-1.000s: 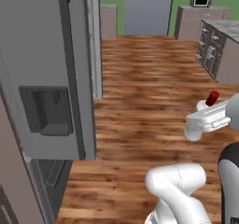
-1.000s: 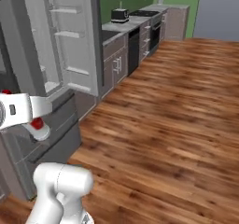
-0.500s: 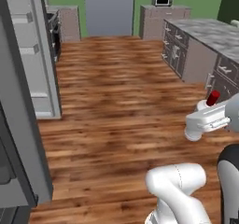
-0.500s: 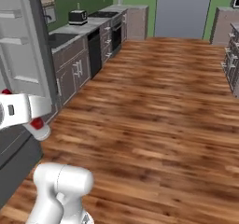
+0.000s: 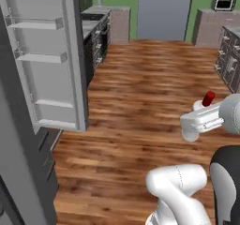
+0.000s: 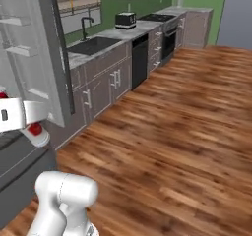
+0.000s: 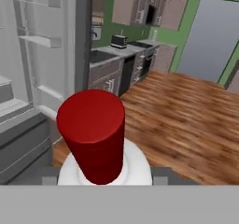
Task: Place the beer and liquor on the top shelf of the fridge to keep them out of children's reach, and place the peach on lower shelves for easy access.
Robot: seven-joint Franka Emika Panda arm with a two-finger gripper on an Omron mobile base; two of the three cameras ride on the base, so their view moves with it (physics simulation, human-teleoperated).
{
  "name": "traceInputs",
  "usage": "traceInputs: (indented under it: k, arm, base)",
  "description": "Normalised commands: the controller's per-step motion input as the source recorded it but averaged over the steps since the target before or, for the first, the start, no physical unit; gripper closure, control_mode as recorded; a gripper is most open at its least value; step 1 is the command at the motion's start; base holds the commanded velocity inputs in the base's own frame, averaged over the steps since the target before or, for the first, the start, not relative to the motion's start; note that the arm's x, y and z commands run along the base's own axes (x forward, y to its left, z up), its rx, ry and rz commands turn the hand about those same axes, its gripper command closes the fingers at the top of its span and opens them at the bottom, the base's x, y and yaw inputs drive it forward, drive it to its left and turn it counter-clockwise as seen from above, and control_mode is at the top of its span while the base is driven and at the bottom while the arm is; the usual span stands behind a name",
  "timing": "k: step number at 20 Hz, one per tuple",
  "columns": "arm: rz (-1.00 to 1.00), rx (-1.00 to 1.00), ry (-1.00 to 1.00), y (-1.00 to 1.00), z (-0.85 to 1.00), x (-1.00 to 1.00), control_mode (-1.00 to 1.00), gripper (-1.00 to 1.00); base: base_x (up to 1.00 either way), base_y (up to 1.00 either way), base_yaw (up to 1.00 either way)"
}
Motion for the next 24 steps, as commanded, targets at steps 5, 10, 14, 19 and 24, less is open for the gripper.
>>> traceInputs:
  k: [5, 10, 14, 19, 24]
  arm:
    - [0.00, 0.00, 0.00, 0.00, 0.00, 0.00, 1.00, 1.00]
    - [0.00, 0.00, 0.00, 0.00, 0.00, 0.00, 1.00, 1.00]
    - [0.00, 0.00, 0.00, 0.00, 0.00, 0.00, 1.00, 1.00]
    - [0.00, 0.00, 0.00, 0.00, 0.00, 0.00, 1.00, 1.00]
    - [0.00, 0.00, 0.00, 0.00, 0.00, 0.00, 1.00, 1.00]
  base:
    - [0.81, -0.12, 0.63]
    - [0.73, -0.01, 0.68]
    - [0.55, 0.00, 0.67]
    - [0.54, 0.00, 0.60]
    - [0.70, 0.00, 0.49]
